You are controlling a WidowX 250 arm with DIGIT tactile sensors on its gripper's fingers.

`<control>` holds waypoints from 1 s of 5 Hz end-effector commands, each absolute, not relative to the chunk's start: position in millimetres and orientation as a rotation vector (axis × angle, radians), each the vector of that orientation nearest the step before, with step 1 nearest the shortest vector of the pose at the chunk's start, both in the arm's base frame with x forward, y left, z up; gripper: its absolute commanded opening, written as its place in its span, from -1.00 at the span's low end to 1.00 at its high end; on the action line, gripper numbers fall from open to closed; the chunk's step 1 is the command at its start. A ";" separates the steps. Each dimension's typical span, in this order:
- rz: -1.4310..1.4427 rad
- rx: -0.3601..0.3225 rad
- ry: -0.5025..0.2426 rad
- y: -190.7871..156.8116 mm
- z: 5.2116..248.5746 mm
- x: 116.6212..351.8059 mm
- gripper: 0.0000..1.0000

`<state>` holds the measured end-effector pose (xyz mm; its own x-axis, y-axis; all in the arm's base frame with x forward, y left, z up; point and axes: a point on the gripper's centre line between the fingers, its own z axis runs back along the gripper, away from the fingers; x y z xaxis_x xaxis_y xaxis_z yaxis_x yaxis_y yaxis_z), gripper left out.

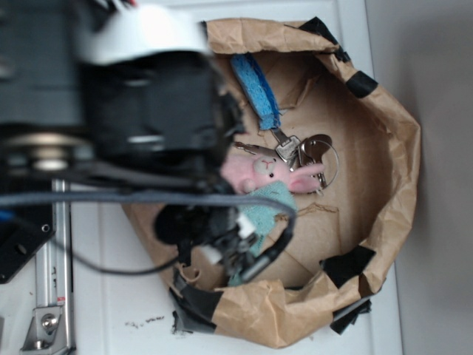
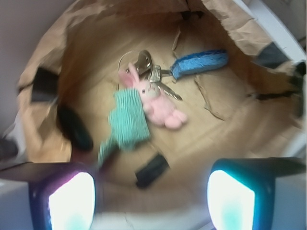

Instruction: Grab the blue cloth.

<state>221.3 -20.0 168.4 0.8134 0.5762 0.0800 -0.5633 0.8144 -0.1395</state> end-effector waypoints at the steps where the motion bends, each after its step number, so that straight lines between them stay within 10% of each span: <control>1: 0.615 -0.229 -0.167 -2.0 137.5 237.8 1.00; 4: 0.438 -0.313 -0.068 -58.2 59.7 270.2 1.00; 5: 0.481 -0.307 -0.004 -57.1 45.2 263.0 -1.00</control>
<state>260.2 -59.5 39.2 0.8862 0.4540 -0.0928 -0.4610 0.8435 -0.2757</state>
